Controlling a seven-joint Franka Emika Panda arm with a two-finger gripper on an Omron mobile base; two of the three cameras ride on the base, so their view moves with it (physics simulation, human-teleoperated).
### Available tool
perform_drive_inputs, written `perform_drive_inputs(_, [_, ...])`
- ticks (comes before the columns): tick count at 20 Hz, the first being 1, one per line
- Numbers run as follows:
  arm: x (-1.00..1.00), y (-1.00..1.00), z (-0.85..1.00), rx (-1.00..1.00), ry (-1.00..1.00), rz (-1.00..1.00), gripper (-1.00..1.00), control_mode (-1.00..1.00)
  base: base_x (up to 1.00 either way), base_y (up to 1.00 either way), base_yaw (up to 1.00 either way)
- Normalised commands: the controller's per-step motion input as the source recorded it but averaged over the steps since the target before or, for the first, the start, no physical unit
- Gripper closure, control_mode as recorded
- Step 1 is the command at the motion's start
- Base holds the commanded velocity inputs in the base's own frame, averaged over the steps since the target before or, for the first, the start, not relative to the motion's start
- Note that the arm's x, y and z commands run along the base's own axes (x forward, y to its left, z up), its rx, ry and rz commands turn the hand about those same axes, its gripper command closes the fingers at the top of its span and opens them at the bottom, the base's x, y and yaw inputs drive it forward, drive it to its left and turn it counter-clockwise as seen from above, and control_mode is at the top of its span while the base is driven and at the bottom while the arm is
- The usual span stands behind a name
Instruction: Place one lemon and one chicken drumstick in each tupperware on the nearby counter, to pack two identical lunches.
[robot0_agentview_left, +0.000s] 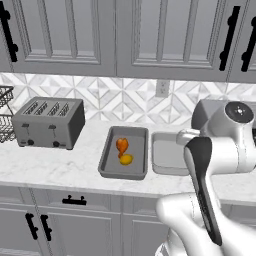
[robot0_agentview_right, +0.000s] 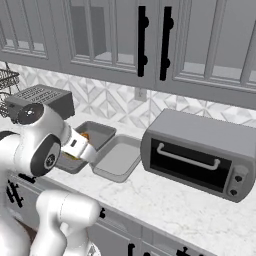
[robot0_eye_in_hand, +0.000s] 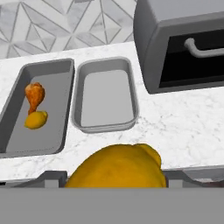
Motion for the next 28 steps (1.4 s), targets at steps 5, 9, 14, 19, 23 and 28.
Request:
perform_drive_inputs(5, [0.78,-0.19,-0.64,0.0,0.0,0.0,1.0,-1.0,0.0,0.0,0.0])
perform_drive_inputs(9, [0.79,-0.04,-0.39,0.02,0.01,-0.04,1.0,-1.0,0.0,0.0,0.0])
perform_drive_inputs(14, [0.78,-0.01,-0.34,0.01,0.01,-0.02,1.0,-1.0,0.0,0.0,0.0])
perform_drive_inputs(19, [0.74,-0.11,-0.29,0.02,0.03,0.0,1.0,-1.0,0.0,0.0,0.0])
perform_drive_inputs(23, [0.65,-0.25,-0.27,0.03,0.04,0.0,1.0,-1.0,0.0,0.0,0.0])
perform_drive_inputs(28, [0.68,-0.22,-0.31,0.03,0.02,0.0,1.0,-1.0,0.0,0.0,0.0])
